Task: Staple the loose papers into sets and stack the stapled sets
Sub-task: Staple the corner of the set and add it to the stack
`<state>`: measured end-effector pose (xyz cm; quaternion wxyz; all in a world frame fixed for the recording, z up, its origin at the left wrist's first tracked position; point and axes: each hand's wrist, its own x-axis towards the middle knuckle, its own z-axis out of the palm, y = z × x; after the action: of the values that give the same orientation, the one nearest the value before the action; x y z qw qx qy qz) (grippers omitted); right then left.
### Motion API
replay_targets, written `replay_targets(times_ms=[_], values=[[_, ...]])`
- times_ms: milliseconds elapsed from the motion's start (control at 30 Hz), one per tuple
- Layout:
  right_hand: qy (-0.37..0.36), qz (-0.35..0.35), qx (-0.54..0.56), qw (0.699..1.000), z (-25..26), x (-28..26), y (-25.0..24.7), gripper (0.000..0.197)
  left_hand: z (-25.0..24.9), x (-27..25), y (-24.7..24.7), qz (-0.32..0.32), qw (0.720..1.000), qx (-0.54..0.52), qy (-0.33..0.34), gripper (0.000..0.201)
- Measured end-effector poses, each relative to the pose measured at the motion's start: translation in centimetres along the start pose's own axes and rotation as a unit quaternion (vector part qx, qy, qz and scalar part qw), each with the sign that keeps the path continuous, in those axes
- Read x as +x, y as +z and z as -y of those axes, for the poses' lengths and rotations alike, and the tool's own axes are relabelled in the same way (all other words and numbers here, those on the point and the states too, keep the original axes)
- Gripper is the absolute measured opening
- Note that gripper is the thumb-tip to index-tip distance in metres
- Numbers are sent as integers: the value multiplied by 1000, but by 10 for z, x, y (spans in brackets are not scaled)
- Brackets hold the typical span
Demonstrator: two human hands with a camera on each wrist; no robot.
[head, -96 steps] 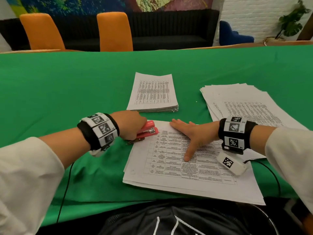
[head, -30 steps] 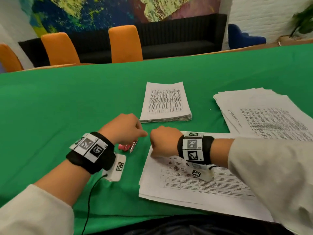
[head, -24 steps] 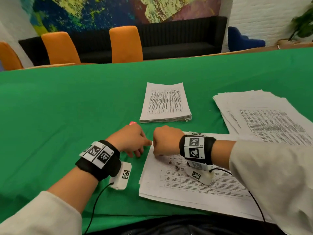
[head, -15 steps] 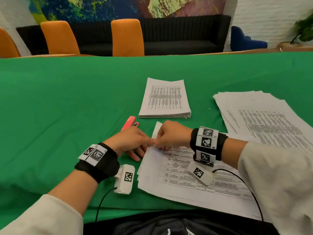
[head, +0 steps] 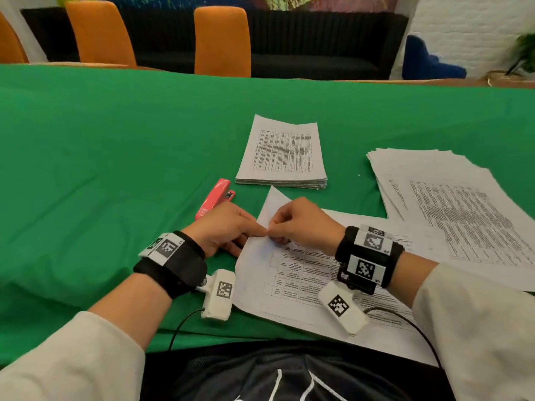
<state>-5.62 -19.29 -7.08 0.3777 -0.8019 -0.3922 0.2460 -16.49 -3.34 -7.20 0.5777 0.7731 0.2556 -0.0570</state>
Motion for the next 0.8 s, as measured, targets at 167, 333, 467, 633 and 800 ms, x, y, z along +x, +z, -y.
replay_targets(times_ms=[167,333,467,633,800], values=[[10,-14,-9,1000,-1,2,2,11,3,6,-2,2,1000,12,-10,31],[12,-30,-34,999,-2,0,5,7,5,9,-4,9,1000,19,-10,32],[6,-45,-52,998,-1,-4,9,7,5,10,-5,15,1000,19,-12,10],[6,-40,-61,997,-1,-7,10,5,5,10,-4,13,1000,12,-15,10],[4,-33,-64,997,-1,-7,9,13,4,9,-5,18,1000,11,-17,9]])
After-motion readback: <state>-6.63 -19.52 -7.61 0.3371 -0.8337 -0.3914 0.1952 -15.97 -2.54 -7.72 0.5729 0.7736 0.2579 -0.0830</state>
